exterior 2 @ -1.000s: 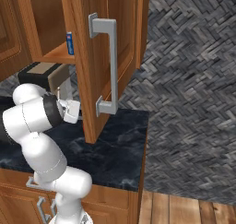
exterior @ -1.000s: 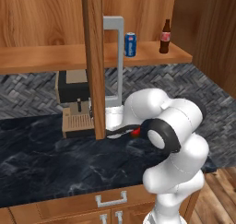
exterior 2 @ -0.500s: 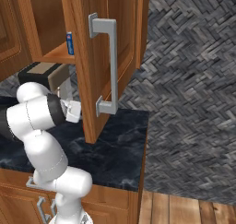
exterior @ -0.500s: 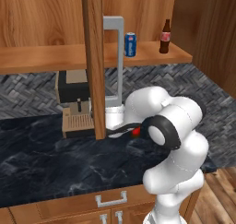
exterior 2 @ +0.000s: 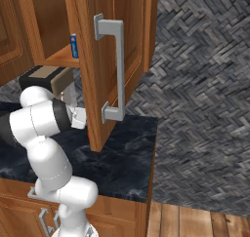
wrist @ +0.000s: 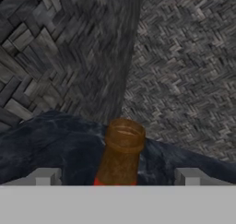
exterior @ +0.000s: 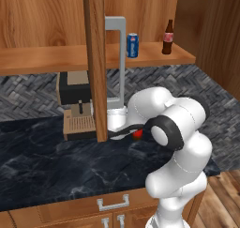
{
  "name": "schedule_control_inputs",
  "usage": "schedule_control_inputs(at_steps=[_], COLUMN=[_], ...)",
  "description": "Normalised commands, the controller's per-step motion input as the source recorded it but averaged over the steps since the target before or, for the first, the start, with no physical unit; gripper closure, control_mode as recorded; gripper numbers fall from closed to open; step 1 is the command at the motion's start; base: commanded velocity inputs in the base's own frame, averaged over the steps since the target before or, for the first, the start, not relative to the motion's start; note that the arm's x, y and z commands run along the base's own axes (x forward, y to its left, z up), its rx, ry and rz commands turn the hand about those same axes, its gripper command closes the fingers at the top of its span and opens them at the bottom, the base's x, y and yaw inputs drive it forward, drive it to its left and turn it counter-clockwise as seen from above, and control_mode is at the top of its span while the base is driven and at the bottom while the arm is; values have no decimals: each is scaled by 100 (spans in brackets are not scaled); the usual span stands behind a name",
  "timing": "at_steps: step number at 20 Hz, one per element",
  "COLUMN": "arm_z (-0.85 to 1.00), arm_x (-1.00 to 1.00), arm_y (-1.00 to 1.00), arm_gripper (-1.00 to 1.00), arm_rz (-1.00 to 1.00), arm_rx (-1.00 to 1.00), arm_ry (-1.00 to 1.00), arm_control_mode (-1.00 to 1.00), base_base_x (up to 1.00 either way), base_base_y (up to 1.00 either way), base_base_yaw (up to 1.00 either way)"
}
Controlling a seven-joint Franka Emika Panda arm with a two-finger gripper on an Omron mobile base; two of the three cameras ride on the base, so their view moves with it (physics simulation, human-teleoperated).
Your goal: Sort all alcoholic drinks to one cabinet, and non-alcoholic drinks to the other.
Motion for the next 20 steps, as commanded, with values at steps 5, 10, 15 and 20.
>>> schedule_control_inputs(at_steps=[5,10,15,20], arm_z=[0,5,38,72], arm_x=[0,-7,-32,-52], arm_y=[-4,-12,-3,-1], arm_gripper=[100,100,100,100], arm_rz=[0,0,1,12], arm_rx=[-5,-1,0,0], arm_ry=[0,0,0,0], arm_control_mode=[-100,-100,-100,-100], base_base_x=[0,0,0,0], base_base_y=[0,0,0,0], base_base_yaw=[0,0,0,0])
